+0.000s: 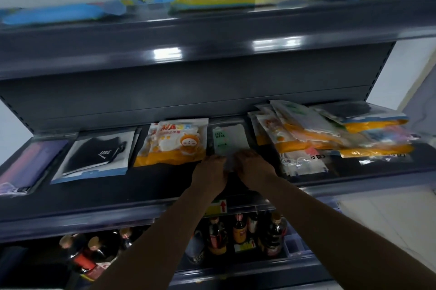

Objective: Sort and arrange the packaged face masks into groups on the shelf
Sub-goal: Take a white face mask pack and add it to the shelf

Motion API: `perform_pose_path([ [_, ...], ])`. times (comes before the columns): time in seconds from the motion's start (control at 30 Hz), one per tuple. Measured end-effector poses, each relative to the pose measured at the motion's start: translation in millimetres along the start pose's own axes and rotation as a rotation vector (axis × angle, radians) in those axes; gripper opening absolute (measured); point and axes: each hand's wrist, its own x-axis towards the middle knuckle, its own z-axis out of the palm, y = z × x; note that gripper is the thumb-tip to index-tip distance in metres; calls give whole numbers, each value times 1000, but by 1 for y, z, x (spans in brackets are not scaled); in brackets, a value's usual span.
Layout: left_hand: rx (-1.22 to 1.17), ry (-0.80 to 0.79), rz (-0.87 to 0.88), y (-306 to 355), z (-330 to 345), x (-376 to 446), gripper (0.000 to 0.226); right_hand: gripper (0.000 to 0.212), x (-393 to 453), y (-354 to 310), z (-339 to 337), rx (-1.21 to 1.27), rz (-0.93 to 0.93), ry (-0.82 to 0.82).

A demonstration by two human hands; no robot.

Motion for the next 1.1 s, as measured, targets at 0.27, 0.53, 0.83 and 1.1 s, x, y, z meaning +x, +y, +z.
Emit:
perform_pose_path([
  [0.27,-57,59,59,13,-22,28,29,42,11,-10,-30,-54,64,22],
  [0.53,-75,198,147,62,-54,60,36,40,-10,21,-103,-138,114,390],
  [0.83,-53,184,111,139,-40,97,35,43,-31,110,-145,-227,210,375],
  [1.1,56,159,-33,191,-19,115,49,40,-42,207,-180,-245,182,345],
])
